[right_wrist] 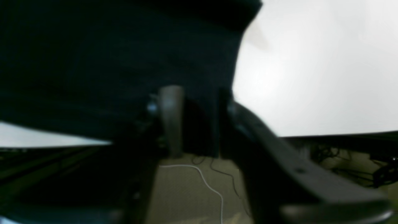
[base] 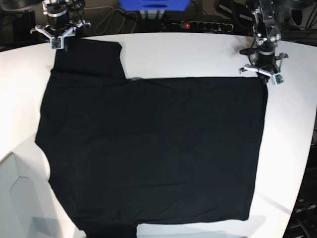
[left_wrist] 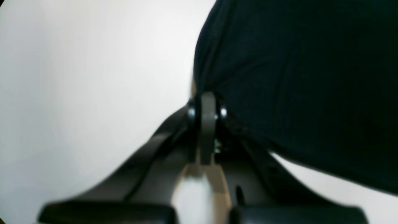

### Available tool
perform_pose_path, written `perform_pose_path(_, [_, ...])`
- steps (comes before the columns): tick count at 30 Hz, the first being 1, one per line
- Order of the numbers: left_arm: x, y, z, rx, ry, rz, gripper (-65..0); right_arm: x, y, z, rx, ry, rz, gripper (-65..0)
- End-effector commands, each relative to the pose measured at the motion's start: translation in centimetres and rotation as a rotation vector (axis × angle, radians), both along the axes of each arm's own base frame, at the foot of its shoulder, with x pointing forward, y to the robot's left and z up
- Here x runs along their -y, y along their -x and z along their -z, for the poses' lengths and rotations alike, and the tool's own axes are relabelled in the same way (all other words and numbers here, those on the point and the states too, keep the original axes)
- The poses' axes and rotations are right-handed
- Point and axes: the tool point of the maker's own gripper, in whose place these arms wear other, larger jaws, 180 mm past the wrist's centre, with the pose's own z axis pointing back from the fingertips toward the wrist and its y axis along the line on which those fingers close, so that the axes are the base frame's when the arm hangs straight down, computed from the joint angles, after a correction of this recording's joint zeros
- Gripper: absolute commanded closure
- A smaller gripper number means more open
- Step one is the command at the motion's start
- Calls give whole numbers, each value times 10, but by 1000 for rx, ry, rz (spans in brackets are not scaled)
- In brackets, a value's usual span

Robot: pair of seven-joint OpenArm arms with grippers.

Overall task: Fold the T-shirt properly
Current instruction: 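Close both grippers on the shoulder corners of the shirt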

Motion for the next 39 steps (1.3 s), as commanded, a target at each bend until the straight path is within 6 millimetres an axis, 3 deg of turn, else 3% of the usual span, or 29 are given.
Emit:
perform_pose_path(1, [-6,-4,-10,27,-28,4,0,4,7,1,-28,12,-1,-98])
perform_pose_path(4, [-5,-4,-10,27,-27,3,0,5,7,1,-27,14,4,0])
perform_pose_path(10, [-5,-4,-10,27,-27,4,0,5,4,-5,-11,16,-1,0])
perform_pose_path(20, [6,-5,-41,84,-60,49,0,-13,-30,-63,152,11,-47,0])
perform_pose_path(28, [7,-6,-46,93,-63,55,0,-12,-30,-54,97,3,-29,0])
perform_pose_path(35, [7,-7,-45,93,-62,54,0,-4,-39,-31,-95,-10,77,-195])
perform_pose_path(39, [7,-8,-45,94,-65,55,0,-3,-43,-30,-100,-11,83,-213])
